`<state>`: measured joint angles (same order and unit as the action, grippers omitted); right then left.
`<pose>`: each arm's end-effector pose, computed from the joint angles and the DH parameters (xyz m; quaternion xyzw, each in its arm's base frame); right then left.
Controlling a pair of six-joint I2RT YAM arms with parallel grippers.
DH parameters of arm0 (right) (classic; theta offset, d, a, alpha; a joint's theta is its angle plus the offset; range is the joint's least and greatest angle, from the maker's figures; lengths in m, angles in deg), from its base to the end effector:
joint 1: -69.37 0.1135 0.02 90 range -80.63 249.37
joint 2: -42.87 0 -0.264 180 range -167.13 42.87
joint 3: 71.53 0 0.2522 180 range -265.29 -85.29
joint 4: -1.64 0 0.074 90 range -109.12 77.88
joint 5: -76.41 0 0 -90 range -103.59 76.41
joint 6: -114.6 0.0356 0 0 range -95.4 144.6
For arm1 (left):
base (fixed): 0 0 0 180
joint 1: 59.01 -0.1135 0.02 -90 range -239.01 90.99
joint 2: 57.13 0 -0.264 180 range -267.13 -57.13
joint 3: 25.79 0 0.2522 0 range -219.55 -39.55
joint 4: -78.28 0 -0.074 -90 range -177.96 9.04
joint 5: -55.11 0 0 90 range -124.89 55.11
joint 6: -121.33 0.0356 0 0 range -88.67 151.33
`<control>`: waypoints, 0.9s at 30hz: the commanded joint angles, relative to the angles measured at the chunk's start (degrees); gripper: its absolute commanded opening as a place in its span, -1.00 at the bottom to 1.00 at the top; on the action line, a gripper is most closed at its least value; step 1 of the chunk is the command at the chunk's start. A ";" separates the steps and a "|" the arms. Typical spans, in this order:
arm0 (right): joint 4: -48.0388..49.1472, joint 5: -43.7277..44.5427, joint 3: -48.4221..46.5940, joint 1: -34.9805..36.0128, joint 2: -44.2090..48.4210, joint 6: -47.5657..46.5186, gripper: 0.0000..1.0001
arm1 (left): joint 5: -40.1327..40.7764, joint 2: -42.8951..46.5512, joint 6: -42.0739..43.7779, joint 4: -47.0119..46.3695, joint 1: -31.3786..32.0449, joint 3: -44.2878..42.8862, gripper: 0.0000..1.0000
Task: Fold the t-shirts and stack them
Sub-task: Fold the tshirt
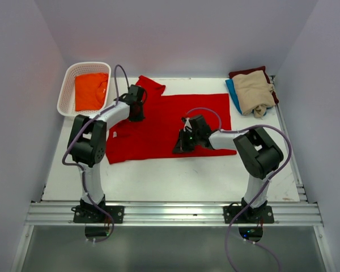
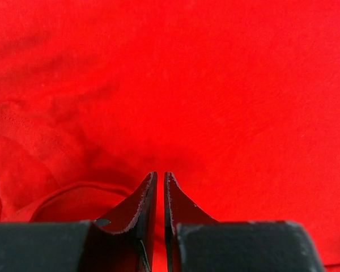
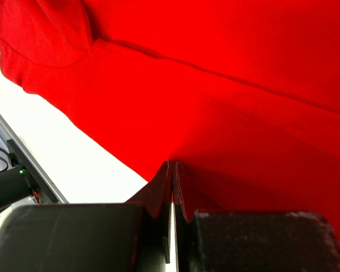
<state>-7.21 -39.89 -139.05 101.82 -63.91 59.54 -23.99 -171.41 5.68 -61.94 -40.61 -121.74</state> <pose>0.2972 0.2077 0.1278 -0.0615 0.9110 0.3699 0.1717 0.4059 -0.1279 0.1823 -0.0866 0.9536 -0.0179 0.2878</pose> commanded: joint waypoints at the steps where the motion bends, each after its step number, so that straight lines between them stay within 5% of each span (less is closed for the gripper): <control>1: 1.16 1.78 0.76 0.07 -1.06 -1.10 -1.00 | 0.71 0.90 2.36 2.01 -0.38 -2.45 -0.75; 15: 0.19 2.49 -0.30 0.07 -3.08 -1.28 -1.00 | 0.79 3.44 1.04 7.02 -0.38 2.30 -0.85; 27: -0.51 2.84 -1.09 -0.10 -5.10 -1.63 -1.00 | 1.85 15.12 -1.60 7.12 -0.38 13.54 -0.92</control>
<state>-5.14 -40.79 -140.27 101.82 -66.05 59.58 -23.08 -161.01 5.39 -54.51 -40.61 -110.73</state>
